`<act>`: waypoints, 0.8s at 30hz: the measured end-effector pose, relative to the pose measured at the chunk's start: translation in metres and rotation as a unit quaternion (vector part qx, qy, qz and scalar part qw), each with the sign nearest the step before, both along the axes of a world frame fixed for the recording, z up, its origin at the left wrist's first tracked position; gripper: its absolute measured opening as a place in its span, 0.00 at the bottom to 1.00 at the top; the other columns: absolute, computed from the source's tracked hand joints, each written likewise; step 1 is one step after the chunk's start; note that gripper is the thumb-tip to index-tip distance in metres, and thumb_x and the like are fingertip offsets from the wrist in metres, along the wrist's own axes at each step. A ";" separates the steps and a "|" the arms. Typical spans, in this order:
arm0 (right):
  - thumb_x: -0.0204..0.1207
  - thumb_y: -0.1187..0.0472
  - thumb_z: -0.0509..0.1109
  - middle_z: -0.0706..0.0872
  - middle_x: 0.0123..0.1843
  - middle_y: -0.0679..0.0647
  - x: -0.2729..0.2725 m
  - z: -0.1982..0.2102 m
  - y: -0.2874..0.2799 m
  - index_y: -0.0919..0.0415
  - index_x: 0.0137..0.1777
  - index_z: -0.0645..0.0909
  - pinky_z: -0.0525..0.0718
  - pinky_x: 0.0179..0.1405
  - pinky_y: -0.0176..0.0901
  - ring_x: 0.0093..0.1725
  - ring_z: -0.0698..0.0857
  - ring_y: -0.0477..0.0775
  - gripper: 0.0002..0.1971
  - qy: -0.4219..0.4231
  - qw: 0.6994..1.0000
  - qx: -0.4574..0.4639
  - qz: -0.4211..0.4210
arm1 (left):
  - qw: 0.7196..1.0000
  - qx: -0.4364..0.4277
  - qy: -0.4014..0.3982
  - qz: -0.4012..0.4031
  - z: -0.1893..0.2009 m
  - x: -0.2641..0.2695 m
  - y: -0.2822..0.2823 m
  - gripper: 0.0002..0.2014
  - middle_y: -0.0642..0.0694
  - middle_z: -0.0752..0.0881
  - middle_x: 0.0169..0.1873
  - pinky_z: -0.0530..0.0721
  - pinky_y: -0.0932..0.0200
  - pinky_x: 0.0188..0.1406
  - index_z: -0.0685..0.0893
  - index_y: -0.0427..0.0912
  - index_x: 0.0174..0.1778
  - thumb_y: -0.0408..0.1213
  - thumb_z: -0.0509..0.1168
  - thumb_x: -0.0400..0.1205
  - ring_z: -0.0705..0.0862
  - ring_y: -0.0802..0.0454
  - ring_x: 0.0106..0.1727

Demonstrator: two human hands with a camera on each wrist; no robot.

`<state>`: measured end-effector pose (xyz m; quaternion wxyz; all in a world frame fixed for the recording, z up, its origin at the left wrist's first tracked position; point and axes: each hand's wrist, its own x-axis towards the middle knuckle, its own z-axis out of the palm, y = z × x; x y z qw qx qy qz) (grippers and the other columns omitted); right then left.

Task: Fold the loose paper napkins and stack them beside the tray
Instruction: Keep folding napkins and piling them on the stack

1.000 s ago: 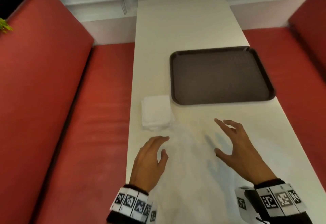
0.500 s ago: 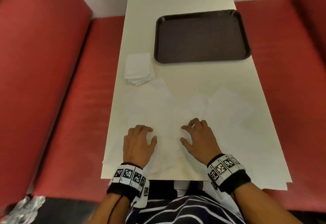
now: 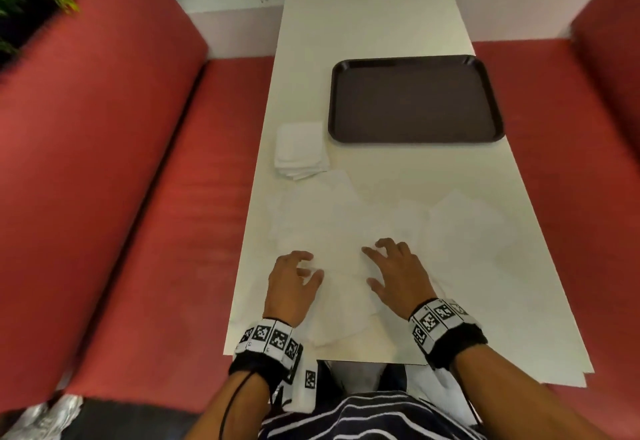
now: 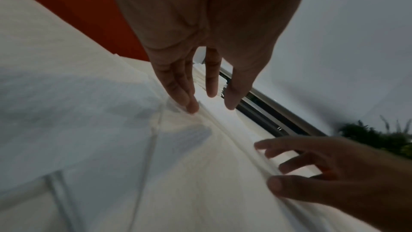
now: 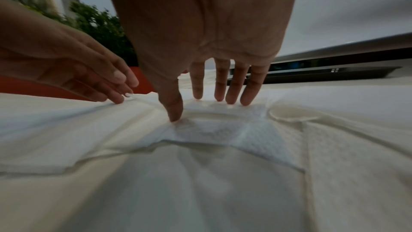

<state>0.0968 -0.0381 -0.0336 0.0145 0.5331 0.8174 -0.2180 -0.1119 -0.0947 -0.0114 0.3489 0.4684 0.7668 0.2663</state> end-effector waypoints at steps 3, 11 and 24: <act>0.77 0.55 0.73 0.82 0.65 0.53 -0.006 0.001 0.000 0.51 0.68 0.83 0.80 0.53 0.52 0.60 0.81 0.59 0.18 0.017 0.999 0.035 -0.025 | 0.999 -0.008 -0.041 -0.026 0.003 -0.007 0.009 0.14 0.52 0.84 0.59 0.79 0.76 0.45 0.83 0.49 0.61 0.38 0.73 0.80 0.86 0.64 0.48; 0.77 0.61 0.75 0.88 0.42 0.51 -0.021 0.021 -0.006 0.55 0.51 0.90 0.80 0.35 0.48 0.39 0.86 0.58 0.05 0.087 0.976 0.162 -0.118 | 0.989 0.054 0.007 -0.137 0.020 -0.022 0.007 0.12 0.54 0.81 0.57 0.85 0.62 0.54 0.81 0.51 0.64 0.41 0.68 0.84 0.85 0.63 0.49; 0.80 0.35 0.59 0.83 0.53 0.42 -0.025 0.082 -0.012 0.46 0.59 0.87 0.77 0.53 0.42 0.52 0.80 0.45 0.21 0.220 0.970 0.094 -0.043 | 0.939 -0.009 -0.341 0.044 0.063 0.024 0.049 0.09 0.40 0.92 0.49 0.86 0.52 0.43 0.86 0.39 0.57 0.33 0.63 0.85 0.90 0.45 0.49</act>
